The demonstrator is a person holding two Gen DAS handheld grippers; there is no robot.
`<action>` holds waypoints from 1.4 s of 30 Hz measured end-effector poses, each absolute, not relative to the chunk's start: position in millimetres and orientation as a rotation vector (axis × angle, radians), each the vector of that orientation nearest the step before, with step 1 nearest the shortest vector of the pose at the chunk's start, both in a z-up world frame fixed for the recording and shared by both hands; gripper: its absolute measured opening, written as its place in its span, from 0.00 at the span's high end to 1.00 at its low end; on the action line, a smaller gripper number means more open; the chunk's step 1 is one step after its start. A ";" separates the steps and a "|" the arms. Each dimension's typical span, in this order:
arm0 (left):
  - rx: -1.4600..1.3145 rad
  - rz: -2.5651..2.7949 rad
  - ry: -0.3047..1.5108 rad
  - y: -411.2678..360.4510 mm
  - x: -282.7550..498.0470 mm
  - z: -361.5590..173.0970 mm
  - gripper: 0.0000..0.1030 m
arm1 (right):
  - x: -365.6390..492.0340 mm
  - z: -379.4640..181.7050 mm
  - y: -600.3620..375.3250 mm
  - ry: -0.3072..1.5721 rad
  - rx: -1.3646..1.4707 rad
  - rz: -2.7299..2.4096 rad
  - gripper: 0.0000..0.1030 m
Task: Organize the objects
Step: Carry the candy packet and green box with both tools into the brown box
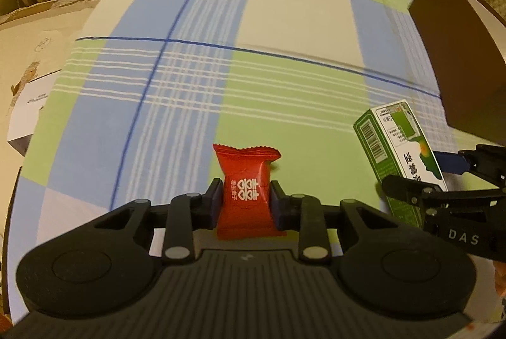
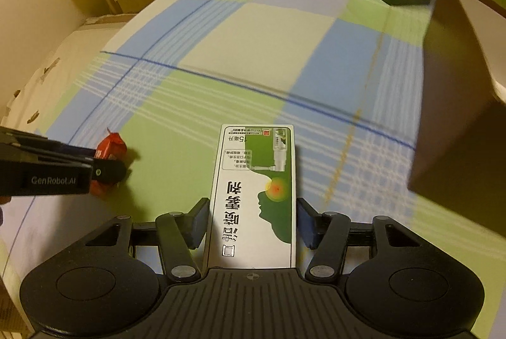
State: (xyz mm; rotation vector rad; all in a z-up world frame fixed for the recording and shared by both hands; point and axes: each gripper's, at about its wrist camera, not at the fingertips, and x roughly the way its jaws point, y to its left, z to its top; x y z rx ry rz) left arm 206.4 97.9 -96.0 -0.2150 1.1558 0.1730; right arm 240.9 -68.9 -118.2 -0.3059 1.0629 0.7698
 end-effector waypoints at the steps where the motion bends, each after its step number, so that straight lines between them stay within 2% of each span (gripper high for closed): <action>1: -0.213 0.165 1.158 94.5 205.3 -95.5 0.75 | 238.9 -117.5 -73.8 1.067 -0.307 0.766 0.48; 21: -0.190 0.116 1.178 62.4 196.3 -91.4 0.78 | 229.1 -116.7 -93.0 1.066 -0.295 0.746 0.49; 42: -0.118 -0.029 1.069 -3.0 204.4 -37.4 0.78 | 223.3 -55.8 -177.6 0.991 -0.104 0.673 0.50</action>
